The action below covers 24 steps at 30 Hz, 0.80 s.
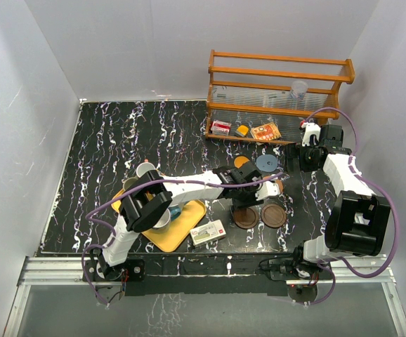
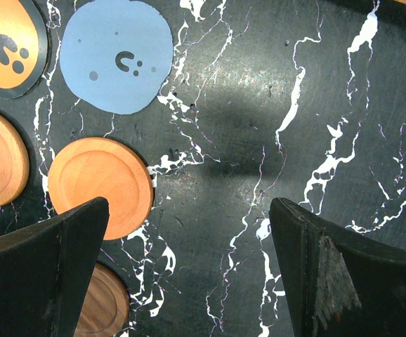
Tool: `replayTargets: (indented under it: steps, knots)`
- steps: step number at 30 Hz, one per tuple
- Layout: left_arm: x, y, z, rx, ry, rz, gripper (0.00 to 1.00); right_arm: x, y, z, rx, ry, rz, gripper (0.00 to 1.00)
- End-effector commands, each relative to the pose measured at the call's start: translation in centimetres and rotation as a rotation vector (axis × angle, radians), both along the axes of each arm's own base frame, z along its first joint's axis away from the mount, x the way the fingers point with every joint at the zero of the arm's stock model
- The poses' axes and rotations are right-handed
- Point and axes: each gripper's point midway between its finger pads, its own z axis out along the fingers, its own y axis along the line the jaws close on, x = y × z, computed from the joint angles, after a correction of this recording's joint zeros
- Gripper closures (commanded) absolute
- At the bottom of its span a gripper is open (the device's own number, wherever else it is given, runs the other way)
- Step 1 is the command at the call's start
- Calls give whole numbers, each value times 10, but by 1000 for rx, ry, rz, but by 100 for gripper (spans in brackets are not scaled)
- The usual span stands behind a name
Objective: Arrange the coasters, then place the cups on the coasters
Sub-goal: Move the coaster to the center of the board.
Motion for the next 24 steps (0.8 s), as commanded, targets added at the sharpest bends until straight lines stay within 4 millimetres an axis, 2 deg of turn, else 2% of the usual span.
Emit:
replayTargets:
  steps: [1,15,24]
  knots:
    - [5,38,-28,147,23,52,66,14,-6,15,-18,-58,-8,2]
    - [8,43,-22,140,20,57,66,14,-6,14,-17,-53,-7,2]
    - [7,38,-17,124,26,57,66,14,-6,12,-16,-50,-8,2]
